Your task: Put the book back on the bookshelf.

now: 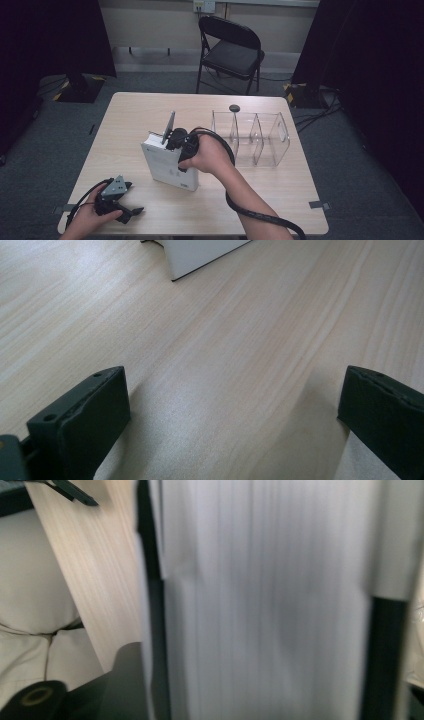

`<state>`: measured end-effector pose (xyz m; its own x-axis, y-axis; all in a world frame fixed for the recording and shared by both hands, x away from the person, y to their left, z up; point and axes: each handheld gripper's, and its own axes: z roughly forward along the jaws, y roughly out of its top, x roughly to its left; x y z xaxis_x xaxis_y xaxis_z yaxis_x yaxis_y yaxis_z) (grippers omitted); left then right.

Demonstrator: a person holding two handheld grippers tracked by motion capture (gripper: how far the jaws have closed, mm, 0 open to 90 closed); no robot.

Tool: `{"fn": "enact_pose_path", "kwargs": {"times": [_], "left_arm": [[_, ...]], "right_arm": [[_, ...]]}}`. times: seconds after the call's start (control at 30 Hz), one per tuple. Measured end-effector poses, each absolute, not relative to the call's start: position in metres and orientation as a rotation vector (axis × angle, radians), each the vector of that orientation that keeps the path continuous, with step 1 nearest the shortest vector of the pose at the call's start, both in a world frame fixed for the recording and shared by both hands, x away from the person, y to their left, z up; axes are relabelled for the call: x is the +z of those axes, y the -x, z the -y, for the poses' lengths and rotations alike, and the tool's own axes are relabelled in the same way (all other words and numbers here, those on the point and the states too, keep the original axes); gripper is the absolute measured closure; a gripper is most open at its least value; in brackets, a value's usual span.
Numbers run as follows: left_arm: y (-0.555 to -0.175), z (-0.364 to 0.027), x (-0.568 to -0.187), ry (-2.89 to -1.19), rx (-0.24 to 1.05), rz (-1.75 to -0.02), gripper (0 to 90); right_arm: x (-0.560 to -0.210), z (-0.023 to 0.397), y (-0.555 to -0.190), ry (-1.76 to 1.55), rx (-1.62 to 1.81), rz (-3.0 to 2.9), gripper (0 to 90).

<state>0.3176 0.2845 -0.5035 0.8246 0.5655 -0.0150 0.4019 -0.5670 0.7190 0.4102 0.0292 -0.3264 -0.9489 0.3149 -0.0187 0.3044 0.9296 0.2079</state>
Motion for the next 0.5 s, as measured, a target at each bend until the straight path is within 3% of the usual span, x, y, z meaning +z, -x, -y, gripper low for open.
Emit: {"fn": "enact_pose_path", "kwargs": {"times": [0.5], "left_arm": [[-0.3186,-0.2853,-0.5029,-2.259,0.276,-0.694,0.0]], "right_arm": [[-0.3227,-0.0288,-0.4029,-0.491,0.312,-3.021,51.8]]}}
